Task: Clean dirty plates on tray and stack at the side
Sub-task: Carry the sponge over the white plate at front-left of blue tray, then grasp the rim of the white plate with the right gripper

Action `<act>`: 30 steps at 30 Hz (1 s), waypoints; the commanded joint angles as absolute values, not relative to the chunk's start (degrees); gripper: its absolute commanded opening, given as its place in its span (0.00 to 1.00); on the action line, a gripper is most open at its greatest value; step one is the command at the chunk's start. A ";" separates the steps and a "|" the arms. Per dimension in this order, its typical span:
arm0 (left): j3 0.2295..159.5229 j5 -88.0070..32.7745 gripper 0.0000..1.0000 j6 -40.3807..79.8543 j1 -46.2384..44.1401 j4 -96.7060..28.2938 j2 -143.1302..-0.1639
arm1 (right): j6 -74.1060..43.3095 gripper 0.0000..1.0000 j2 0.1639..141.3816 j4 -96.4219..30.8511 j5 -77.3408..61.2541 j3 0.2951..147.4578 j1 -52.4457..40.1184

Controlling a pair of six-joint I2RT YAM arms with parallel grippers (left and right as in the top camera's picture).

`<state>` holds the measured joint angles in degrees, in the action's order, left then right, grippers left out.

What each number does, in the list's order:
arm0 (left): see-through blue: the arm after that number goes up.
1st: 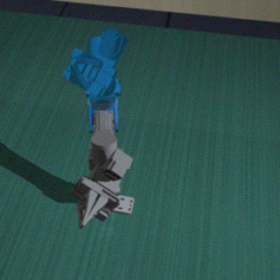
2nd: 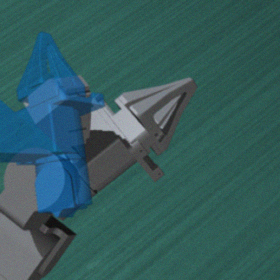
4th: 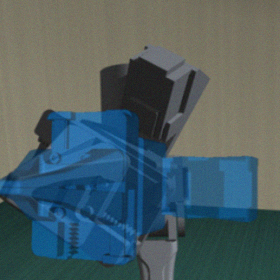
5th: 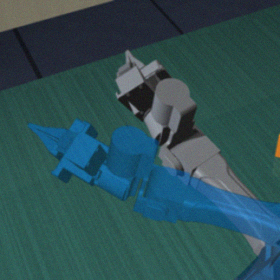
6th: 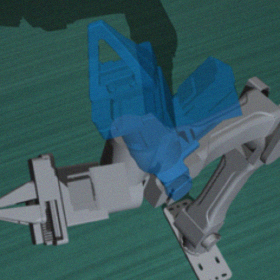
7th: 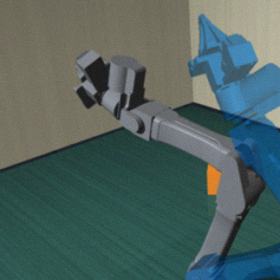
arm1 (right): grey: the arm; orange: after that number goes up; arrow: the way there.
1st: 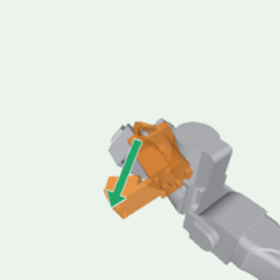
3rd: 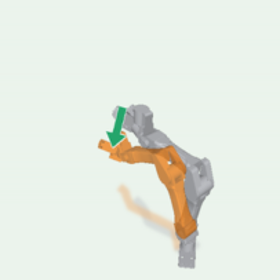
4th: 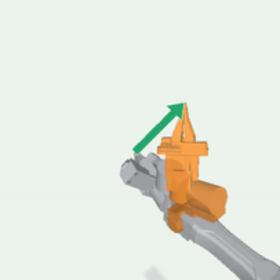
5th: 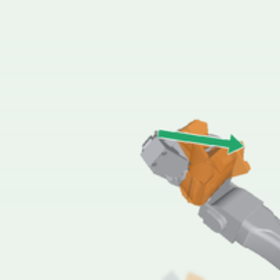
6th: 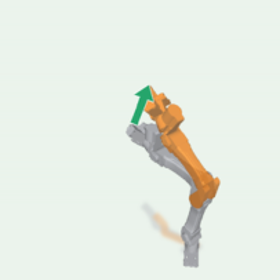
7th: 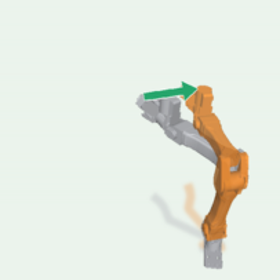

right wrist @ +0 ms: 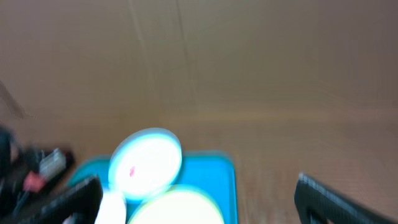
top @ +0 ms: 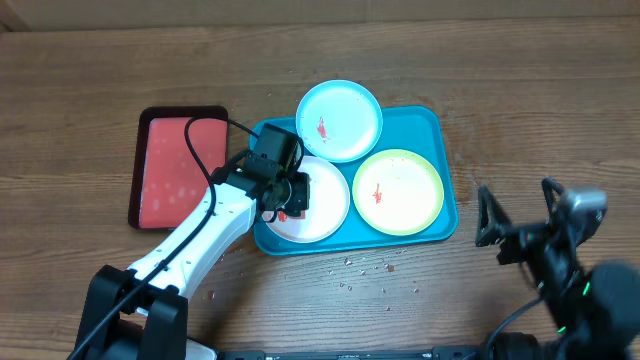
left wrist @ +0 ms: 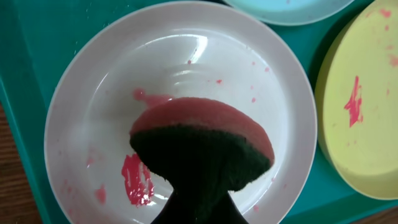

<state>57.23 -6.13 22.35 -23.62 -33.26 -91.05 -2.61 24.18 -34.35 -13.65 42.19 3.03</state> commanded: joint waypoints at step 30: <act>57.45 -2.00 0.04 28.82 -23.64 -31.51 -90.76 | -19.35 0.49 100.27 -25.34 -16.05 70.63 -25.85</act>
